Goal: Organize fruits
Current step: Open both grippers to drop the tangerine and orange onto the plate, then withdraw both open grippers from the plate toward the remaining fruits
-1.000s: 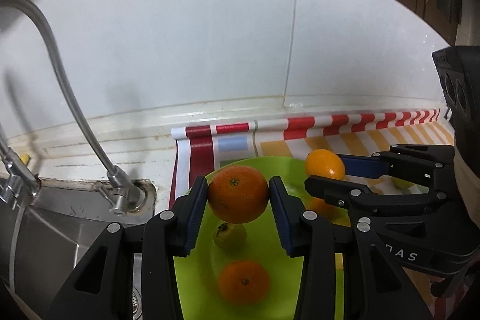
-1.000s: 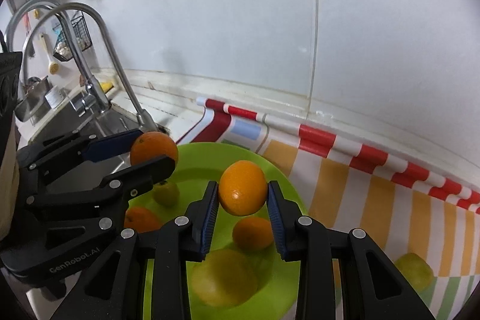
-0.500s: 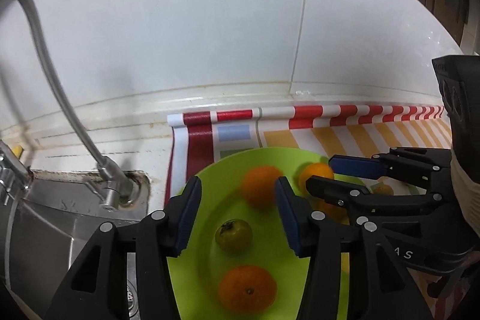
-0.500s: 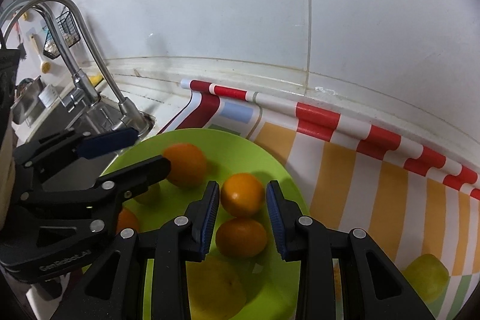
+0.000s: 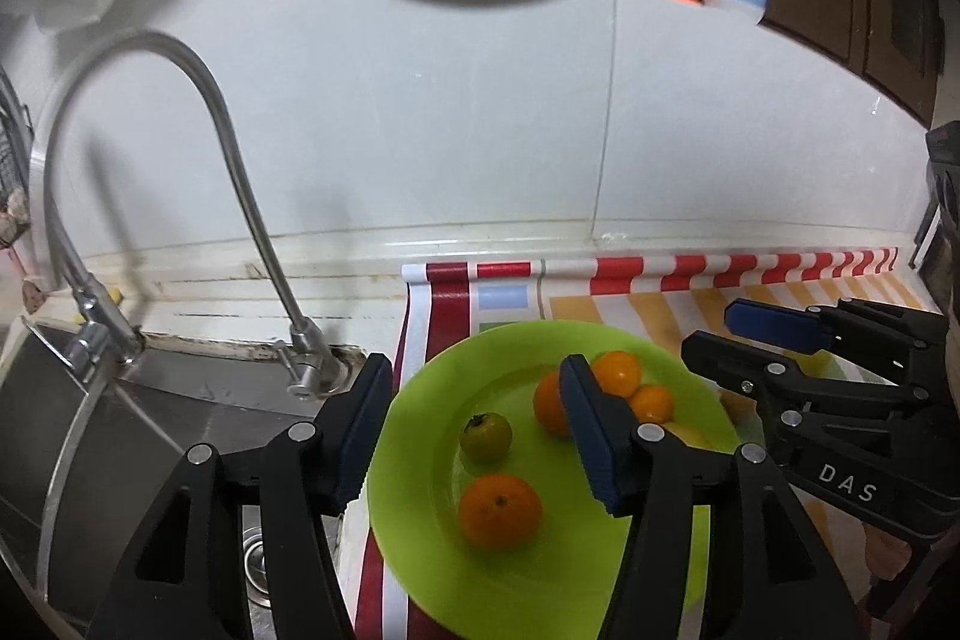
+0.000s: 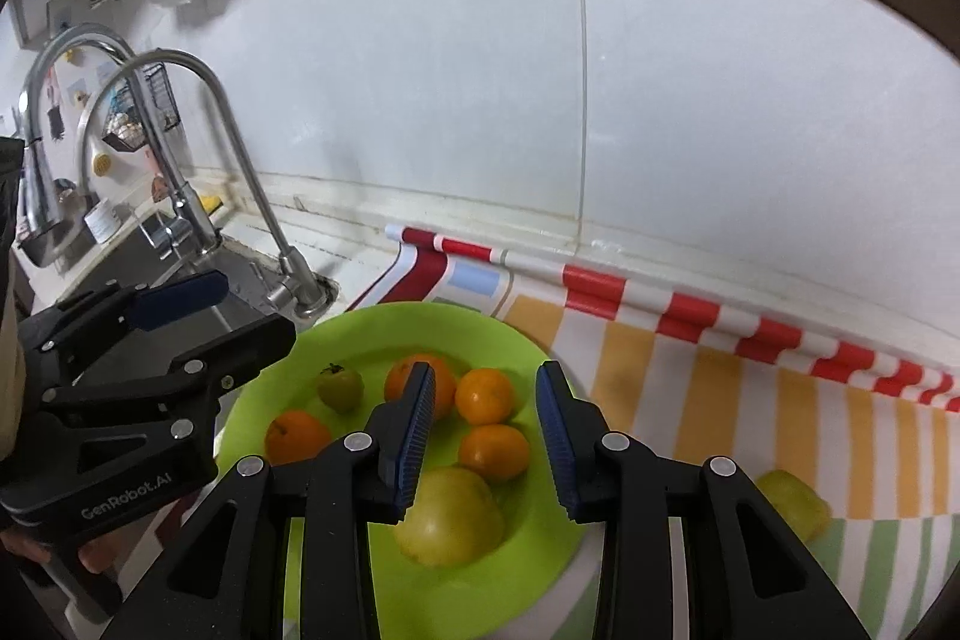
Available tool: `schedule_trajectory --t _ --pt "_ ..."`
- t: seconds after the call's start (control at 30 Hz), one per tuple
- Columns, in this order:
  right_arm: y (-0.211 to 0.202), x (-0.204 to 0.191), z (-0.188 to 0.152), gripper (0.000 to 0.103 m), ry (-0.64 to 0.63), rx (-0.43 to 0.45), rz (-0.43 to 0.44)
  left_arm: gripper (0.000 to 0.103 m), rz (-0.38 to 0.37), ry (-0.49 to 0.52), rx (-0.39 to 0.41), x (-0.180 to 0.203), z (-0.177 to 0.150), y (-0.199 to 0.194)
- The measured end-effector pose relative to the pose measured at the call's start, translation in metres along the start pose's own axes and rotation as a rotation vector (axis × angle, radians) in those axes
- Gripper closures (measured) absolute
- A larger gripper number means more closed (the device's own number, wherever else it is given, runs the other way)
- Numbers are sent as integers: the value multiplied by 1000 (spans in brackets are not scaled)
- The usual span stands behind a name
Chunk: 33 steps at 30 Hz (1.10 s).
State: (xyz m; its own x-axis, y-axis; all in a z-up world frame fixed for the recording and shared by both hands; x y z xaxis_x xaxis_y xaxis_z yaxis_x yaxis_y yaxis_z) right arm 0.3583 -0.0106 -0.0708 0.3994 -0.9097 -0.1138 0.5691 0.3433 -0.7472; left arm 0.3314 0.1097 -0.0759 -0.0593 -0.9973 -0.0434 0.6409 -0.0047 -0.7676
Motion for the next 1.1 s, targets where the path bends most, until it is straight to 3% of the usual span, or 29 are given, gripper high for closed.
schedule_trajectory --t 0.13,0.2,0.33,0.47,0.63,0.7,1.1 --pt "-27 -5 -5 67 6 41 2 41 -1 2 34 5 -2 -24" --pt "-41 -5 -9 59 16 61 4 36 -6 3 51 9 -4 -37" --pt "-69 -4 -18 56 35 107 -8 32 -16 -5 83 16 -9 -60" --pt "-98 -2 -30 47 46 155 -55 27 -25 0 108 25 -17 -82" --pt "-128 0 -49 47 67 188 -91 22 -40 18 115 38 -29 -98" --pt "-138 3 -58 38 85 198 -99 19 -36 24 123 42 -34 -106" --pt "-165 33 -105 38 162 200 -181 14 -42 81 192 80 -54 -130"
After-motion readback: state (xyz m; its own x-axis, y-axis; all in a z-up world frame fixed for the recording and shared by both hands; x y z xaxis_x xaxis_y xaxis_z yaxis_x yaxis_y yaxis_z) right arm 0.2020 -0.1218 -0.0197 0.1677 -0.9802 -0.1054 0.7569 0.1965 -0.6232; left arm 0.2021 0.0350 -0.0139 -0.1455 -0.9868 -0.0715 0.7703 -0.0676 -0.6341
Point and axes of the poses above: each gripper's, at about its wrist camera, not at the fingertips, and y roughly the way its jaws point, x to its right, z to its top, the point moved 7 cm from there along y, roughly the way its jaws point, and after that the axes turned 10 degrees about -x, right-handed, at the moved point
